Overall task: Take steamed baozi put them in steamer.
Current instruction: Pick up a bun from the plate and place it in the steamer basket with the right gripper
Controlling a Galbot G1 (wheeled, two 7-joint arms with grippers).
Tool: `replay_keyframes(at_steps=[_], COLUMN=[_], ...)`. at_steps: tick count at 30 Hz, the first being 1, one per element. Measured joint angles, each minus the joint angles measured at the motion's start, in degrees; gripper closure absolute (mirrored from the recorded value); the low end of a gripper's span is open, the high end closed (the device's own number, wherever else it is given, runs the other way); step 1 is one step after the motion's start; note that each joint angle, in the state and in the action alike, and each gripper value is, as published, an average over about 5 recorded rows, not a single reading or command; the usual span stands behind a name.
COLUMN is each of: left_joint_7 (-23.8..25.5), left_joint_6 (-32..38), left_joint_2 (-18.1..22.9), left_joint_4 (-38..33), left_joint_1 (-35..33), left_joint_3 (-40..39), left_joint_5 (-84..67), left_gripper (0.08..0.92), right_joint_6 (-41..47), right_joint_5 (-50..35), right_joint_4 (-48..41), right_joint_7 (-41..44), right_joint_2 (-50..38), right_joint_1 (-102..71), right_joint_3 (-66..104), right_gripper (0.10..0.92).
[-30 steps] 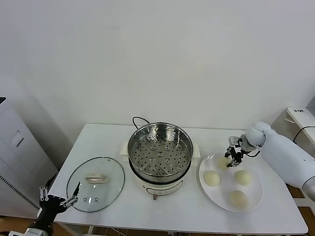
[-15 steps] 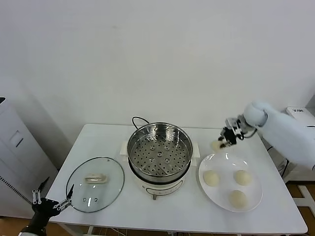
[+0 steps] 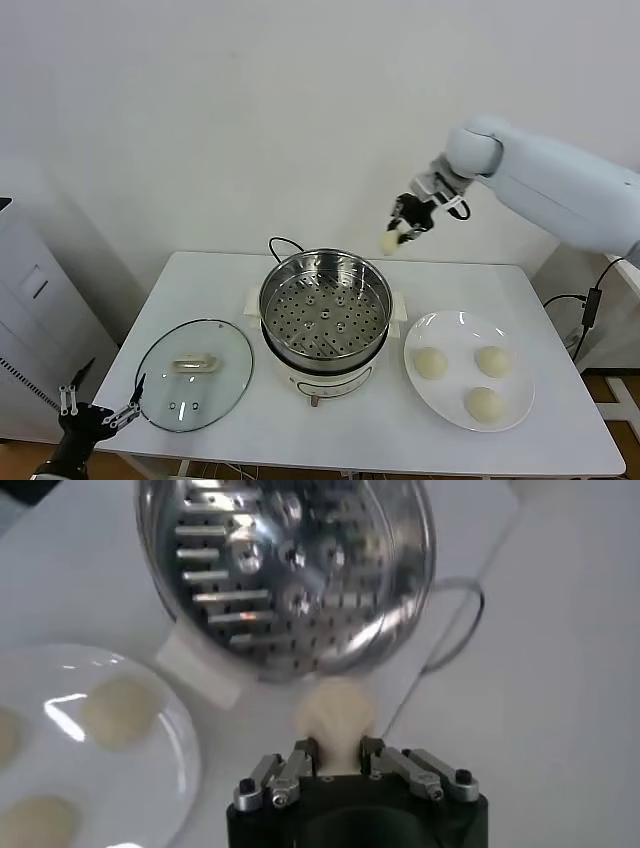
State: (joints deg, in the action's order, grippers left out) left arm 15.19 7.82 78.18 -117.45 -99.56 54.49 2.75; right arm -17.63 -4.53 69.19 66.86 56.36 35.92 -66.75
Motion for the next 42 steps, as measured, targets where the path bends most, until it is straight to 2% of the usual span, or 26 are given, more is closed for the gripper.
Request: replay_keyframes(at_steps=[13,23,26,33,39,42], left_joint_7=[0.0,0.1,0.1,0.1,0.1,0.1], left_joint_6=[-0.6,-0.2,-0.2,-0.1,0.0,0.0], left_joint_2=[-0.7,-0.5,-0.5,-0.4,-0.2,-0.4], left_joint_4=[-0.5,-0.1,-0.2,-0.3,-0.8,-0.9], left_joint_1=[0.3,0.0,0.1,0.0,0.0,-0.1], left_joint_3=[1.0,1.1,1.1,1.1,0.8,0.9], left_joint_5=[-0.5,-0.6,-0.7,-0.8,-0.8,-0.9], left_gripper=[0.177,0.177,0.177,0.177,0.177,0.177], right_joint_6=[-15.2,-21.8,-22.7,-23.2,-19.6,-14.9], right_joint_5=[17.9,26.9,28.4,28.1,21.2,14.5], right_joint_4=[-3.9,-8.6,-9.7,-10.6,-10.3,-10.1], right_joint_7=[-3.2,-5.0,-5.5,-5.5,-3.8,-3.3], right_joint_2=[8.1,13.2,14.3,15.4,14.2,12.4], right_joint_1=[-11.6,-18.1,-18.9,-18.5,-14.2,-10.6], right_joint_3=[7.4,12.3,13.5,14.6,13.3,10.5], right_gripper=[0.719,0.701,0.639,0.431,0.264,0.215])
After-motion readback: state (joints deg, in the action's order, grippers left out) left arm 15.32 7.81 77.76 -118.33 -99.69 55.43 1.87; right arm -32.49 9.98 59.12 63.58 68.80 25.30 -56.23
